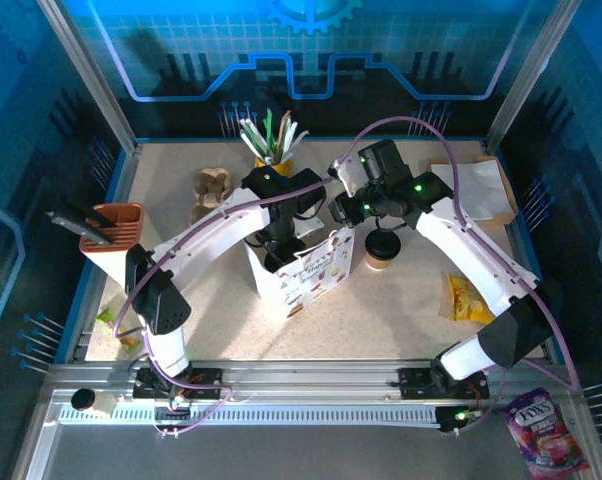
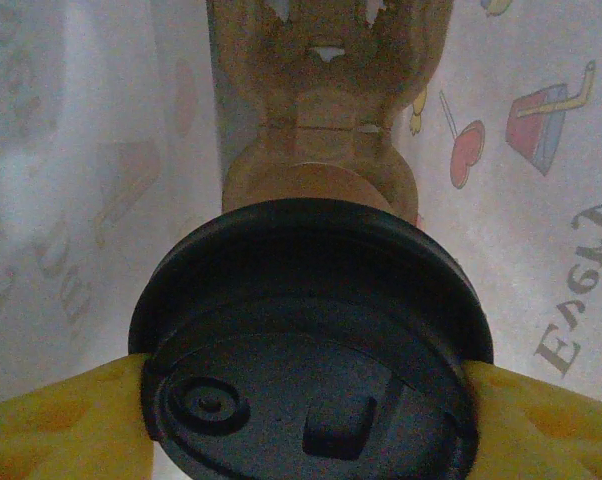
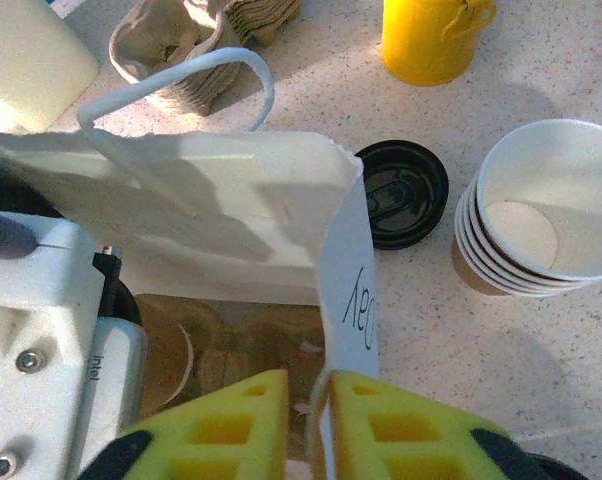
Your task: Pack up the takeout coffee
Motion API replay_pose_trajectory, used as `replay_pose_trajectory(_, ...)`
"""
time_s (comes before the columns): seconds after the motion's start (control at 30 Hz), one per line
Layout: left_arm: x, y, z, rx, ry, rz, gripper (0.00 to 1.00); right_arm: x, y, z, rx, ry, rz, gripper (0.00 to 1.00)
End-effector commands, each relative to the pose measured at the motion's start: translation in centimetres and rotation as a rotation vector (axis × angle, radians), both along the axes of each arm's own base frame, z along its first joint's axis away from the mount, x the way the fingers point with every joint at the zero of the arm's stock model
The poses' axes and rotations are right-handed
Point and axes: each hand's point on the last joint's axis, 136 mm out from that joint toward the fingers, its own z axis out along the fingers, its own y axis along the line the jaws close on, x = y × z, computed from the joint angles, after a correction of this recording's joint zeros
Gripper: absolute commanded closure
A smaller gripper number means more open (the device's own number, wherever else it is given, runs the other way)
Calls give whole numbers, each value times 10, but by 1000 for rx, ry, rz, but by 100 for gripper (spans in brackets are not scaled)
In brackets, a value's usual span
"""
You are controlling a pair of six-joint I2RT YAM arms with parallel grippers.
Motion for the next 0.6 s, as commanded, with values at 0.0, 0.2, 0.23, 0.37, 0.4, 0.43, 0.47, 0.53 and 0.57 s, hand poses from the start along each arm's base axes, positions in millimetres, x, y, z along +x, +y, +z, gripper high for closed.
replay_pose_trajectory(0.0, -4, 1, 10, -34, -13, -23, 46, 3, 0, 11, 16, -23, 3, 85)
replay_pose_trajectory(0.2, -4, 3, 9, -29, -16, -35, 45, 7, 1, 11, 20, -23, 9, 89)
replay_pose_trajectory(0.23, -4, 3, 8, -28, -16, -38, 46, 7, 1, 11, 20, -23, 12, 89)
replay_pose_trajectory(0.37, -4, 3, 7, -26, -16, -39, 46, 9, 2, 11, 18, -20, 16, 89)
replay_pose_trajectory(0.4, -5, 3, 6, -26, -14, -42, 46, 9, 2, 11, 18, -20, 16, 89)
replay_pose_trajectory(0.43, -4, 3, 6, -27, -15, -44, 46, 10, 2, 11, 18, -19, 16, 90)
replay_pose_trajectory(0.47, -4, 3, 5, -27, -15, -46, 46, 10, 2, 10, 17, -17, 14, 90)
replay_pose_trajectory(0.53, -5, 3, 5, -26, -15, -47, 46, 11, 2, 9, 14, -15, 15, 90)
replay_pose_trajectory(0.57, -5, 3, 4, -27, -15, -45, 46, 11, 2, 9, 15, -15, 15, 90)
